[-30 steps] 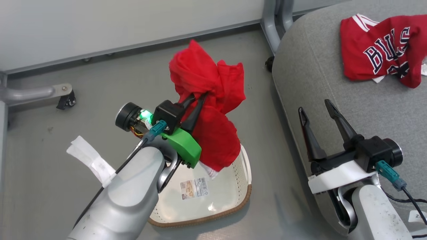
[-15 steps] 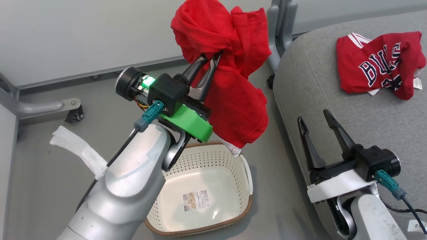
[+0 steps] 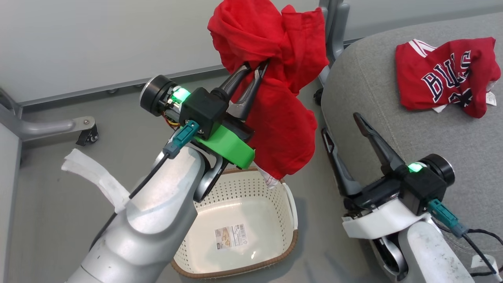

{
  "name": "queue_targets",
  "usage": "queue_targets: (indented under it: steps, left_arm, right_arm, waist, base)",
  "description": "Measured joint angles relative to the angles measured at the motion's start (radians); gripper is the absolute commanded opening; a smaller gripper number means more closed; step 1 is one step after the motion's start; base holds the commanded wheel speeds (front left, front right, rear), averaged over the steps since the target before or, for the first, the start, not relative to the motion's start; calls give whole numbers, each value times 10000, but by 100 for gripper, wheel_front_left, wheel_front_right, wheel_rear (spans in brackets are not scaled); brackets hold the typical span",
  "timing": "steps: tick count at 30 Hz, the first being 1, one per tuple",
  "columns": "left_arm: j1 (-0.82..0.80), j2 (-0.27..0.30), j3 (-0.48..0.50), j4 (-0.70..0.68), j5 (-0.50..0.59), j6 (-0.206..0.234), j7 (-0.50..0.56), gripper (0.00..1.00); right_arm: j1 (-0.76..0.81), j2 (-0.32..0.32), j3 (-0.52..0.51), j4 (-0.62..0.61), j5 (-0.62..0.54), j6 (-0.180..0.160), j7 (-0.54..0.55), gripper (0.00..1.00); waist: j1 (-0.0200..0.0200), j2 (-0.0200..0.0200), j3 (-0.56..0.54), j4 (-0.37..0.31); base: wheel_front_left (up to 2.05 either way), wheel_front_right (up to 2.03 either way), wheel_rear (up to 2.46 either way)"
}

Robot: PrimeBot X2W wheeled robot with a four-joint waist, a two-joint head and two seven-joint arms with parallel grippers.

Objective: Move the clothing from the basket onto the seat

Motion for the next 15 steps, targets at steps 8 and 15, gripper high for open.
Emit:
queue_targets:
  steps: [8, 15]
  left_arm:
    - [-6, -150, -290, -88, -2, 27, 13, 0]
    - [-21, -318, -683, -203, -54, 27, 13, 0]
  right_arm:
    - [-936, -238, 1049, 422, 27, 2, 0, 100]
    - [-1624, -244, 1444, 1358, -27, 0, 0, 100]
  waist:
    - [0, 0, 130, 209]
    - [0, 0, 277, 460]
  base:
    - [0, 0, 0]
    - [0, 0, 0]
